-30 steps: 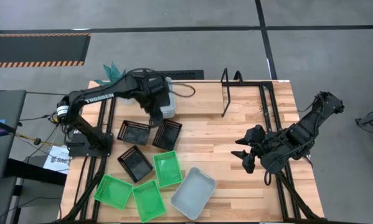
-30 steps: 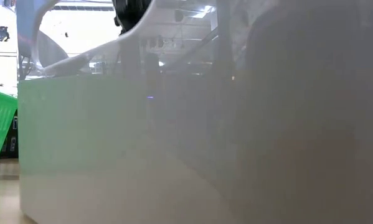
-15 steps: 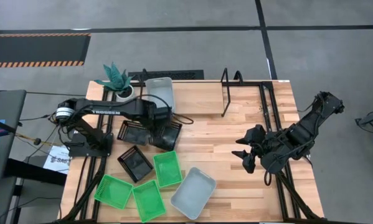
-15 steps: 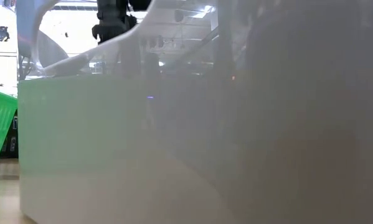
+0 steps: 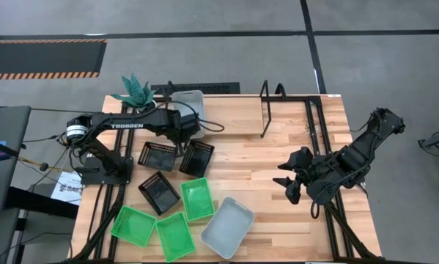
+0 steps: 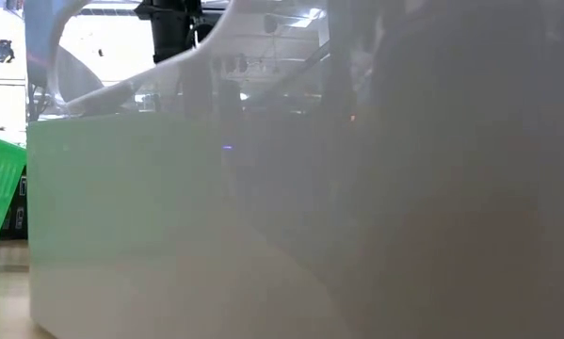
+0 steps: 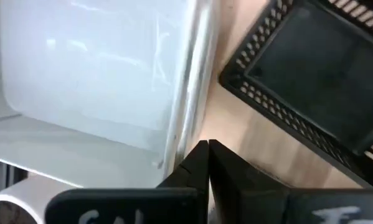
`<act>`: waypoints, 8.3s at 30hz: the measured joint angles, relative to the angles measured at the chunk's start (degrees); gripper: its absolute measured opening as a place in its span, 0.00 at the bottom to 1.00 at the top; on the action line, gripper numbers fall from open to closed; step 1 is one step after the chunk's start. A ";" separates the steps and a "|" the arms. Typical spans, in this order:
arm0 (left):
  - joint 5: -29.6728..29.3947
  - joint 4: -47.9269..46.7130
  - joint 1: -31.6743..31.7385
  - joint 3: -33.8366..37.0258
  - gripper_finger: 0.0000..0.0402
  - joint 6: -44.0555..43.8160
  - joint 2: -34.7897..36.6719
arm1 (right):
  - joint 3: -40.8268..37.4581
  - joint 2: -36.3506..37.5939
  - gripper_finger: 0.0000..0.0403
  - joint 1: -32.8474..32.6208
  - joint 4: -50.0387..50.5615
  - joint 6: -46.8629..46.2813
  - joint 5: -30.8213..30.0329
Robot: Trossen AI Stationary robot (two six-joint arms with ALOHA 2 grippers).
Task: Stack baskets on shelf by color
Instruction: Adjust the stacked gray bins on the shelf, then stack the gray bin on top of the gray bin on the shelf, then put the bottom left black bin on the shelf
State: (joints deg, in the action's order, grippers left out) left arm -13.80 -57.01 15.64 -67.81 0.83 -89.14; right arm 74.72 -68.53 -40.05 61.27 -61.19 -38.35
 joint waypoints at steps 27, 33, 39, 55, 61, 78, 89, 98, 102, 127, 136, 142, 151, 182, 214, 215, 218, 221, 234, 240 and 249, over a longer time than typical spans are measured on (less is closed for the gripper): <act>27.13 -4.92 -9.10 -18.56 0.04 -8.33 4.82 | -0.01 0.00 0.66 0.00 1.36 0.17 -0.02; 27.60 -1.60 -26.02 -20.65 0.24 -10.98 5.42 | 0.00 -0.02 0.66 0.00 1.58 0.35 0.81; 15.50 7.19 -42.09 -20.48 0.53 -11.60 1.85 | -0.02 -0.02 0.66 -0.02 1.73 0.35 3.29; 9.02 20.05 -50.52 -20.48 0.77 -12.59 -15.49 | -0.02 -0.03 0.66 -0.87 1.71 1.91 4.13; 13.26 27.34 -50.58 -20.48 0.77 -11.16 -20.45 | -0.02 -0.04 0.66 -0.85 1.71 3.04 4.21; 15.60 31.61 -50.91 -20.50 0.67 -16.67 -33.00 | -0.02 -0.15 0.66 -1.62 1.57 3.19 5.25; 14.29 29.34 -48.43 -20.59 0.14 -23.28 -33.68 | -0.02 -0.17 0.66 -1.72 -0.68 3.11 5.25; 15.72 18.73 -45.55 -29.84 0.00 -23.24 -33.33 | -0.02 -0.17 0.66 -2.78 -0.10 -0.06 4.04; 14.93 7.54 -44.43 -40.78 0.00 -18.44 -33.31 | -0.02 -0.17 0.66 -3.24 0.83 -2.64 2.76; -15.10 -22.32 -11.09 -34.49 0.00 -1.73 0.62 | -0.02 -0.17 0.66 -7.69 6.19 -5.88 -5.66; -4.36 -10.56 -1.57 -19.49 0.00 13.50 2.51 | -0.02 -0.17 0.66 -6.99 6.04 -6.80 -5.70; -0.29 -9.15 2.75 -15.97 0.00 19.20 2.58 | -0.02 -0.17 0.66 -6.27 6.04 -7.80 -5.73; 3.16 -8.98 6.37 -12.26 0.00 22.95 2.58 | -0.02 -0.17 0.66 -6.29 6.04 -7.85 -5.79; 7.76 -7.24 8.30 -11.81 0.44 27.30 2.54 | -0.02 -0.17 0.66 -6.29 6.00 -8.92 -5.81; 8.47 -10.08 -43.17 -15.94 0.55 -26.47 2.58 | -0.02 -0.17 0.66 -6.29 6.06 -8.69 -5.68; 7.64 -10.01 -44.41 -14.65 0.55 -28.88 2.58 | -0.02 -0.17 0.66 -6.29 6.06 -8.68 -5.68; 7.06 -9.62 -47.55 -10.98 0.55 -36.58 2.58 | -0.02 -0.17 0.66 -6.29 6.06 -8.68 -5.68; 6.41 -8.39 -49.70 -6.72 0.55 -47.37 2.58 | -0.02 -0.16 0.66 -6.29 6.06 -8.68 -5.68; 5.59 -3.38 -51.59 5.92 0.55 -69.68 2.54 | -0.02 -0.17 0.66 -6.34 5.95 -7.93 -5.65; 5.54 0.78 -51.60 9.01 0.55 -70.11 1.98 | -0.02 -0.16 0.66 -6.38 5.95 -7.78 -5.46; 6.00 3.79 -51.58 13.57 0.55 -71.50 0.83 | -0.02 -0.17 0.66 -6.47 5.98 -7.78 -5.42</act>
State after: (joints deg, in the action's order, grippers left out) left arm -7.79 -53.22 -35.94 -54.24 -70.67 -88.31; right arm 74.70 -68.71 -46.52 67.25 -68.97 -43.77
